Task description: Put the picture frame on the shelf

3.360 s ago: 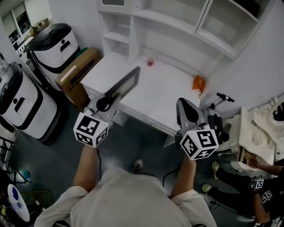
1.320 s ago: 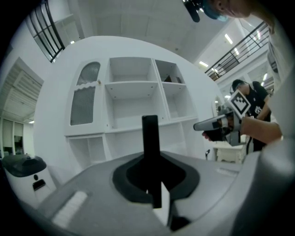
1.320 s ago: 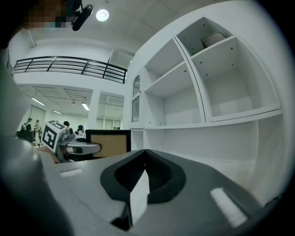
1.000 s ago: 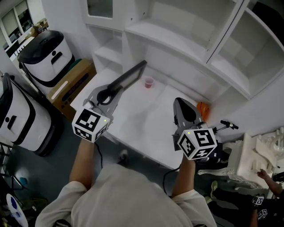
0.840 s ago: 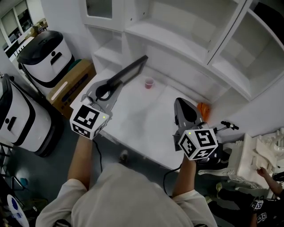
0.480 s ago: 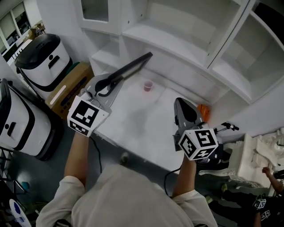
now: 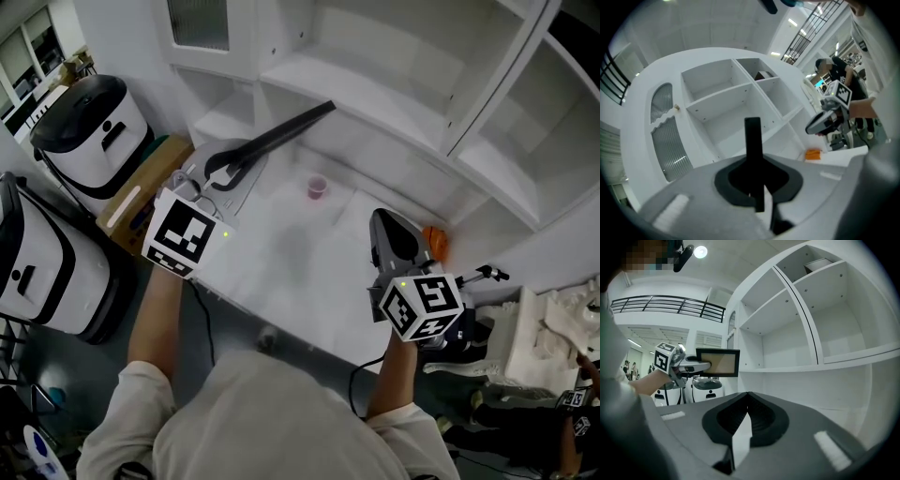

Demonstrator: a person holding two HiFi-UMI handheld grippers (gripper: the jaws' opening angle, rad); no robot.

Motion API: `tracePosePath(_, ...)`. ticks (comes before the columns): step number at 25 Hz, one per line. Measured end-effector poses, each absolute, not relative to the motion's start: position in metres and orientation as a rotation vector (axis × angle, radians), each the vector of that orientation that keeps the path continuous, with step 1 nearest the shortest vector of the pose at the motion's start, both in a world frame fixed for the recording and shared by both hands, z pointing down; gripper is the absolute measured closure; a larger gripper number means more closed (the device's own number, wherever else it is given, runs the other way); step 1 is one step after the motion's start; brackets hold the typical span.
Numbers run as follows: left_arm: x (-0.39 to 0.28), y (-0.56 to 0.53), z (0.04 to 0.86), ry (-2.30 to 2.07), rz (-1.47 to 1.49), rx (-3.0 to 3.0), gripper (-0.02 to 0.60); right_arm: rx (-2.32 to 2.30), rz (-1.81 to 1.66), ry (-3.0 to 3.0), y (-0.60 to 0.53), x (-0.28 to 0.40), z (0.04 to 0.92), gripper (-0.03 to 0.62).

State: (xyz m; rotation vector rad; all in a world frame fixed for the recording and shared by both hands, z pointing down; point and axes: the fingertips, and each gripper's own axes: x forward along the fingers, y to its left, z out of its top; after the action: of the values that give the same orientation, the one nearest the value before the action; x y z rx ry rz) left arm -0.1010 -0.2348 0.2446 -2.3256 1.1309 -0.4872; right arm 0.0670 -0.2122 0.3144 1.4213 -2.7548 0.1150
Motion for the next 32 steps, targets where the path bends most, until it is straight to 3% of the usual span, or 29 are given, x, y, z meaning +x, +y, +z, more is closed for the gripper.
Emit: tracePosePath(32,-0.098,-0.310,0.201,0.986,-0.778,-1.937,0.561,1.455,0.197,-2.741,-0.240,0.068,0.319,0.589)
